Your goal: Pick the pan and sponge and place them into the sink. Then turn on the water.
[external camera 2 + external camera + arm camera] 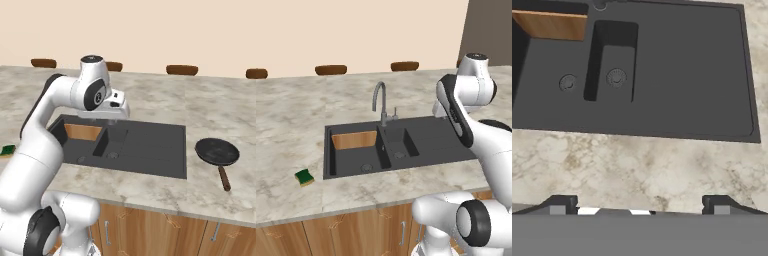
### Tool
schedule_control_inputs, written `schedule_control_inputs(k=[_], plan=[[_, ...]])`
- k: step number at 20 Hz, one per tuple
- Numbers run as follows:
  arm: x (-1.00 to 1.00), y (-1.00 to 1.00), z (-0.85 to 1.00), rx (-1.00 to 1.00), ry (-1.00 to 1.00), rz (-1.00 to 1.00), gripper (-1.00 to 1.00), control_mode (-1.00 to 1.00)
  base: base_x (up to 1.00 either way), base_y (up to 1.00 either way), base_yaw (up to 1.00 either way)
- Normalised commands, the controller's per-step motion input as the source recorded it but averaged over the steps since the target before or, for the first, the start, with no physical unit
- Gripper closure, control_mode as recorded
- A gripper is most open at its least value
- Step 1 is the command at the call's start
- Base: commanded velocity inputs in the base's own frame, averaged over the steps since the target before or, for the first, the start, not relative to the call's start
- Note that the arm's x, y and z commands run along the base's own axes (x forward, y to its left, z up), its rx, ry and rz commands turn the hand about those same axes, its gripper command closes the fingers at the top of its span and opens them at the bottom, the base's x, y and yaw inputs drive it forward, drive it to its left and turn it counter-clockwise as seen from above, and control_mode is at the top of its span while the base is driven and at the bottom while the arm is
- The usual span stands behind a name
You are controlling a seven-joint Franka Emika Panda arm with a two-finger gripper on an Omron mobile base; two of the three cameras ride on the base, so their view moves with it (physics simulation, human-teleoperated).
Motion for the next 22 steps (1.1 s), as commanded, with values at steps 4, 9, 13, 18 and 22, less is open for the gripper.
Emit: schedule_control_inputs(k=[4, 9, 13, 18, 22], plan=[[-0.04, -0.36, 0.16, 0.08, 0.11, -0.03, -1.0, -1.0, 0.0, 0.0, 0.0], [0.0, -0.38, 0.1, 0.05, 0.12, -0.02, -1.0, -1.0, 0.0, 0.0, 0.0], [0.01, -0.44, 0.01, 0.01, 0.09, 0.0, -1.0, -1.0, 0.0, 0.0, 0.0], [0.1, -0.39, -0.08, 0.01, 0.01, 0.0, -1.0, -1.0, 0.0, 0.0, 0.0], [0.12, -0.4, -0.09, 0.02, 0.01, 0.0, -1.0, -1.0, 0.0, 0.0, 0.0]])
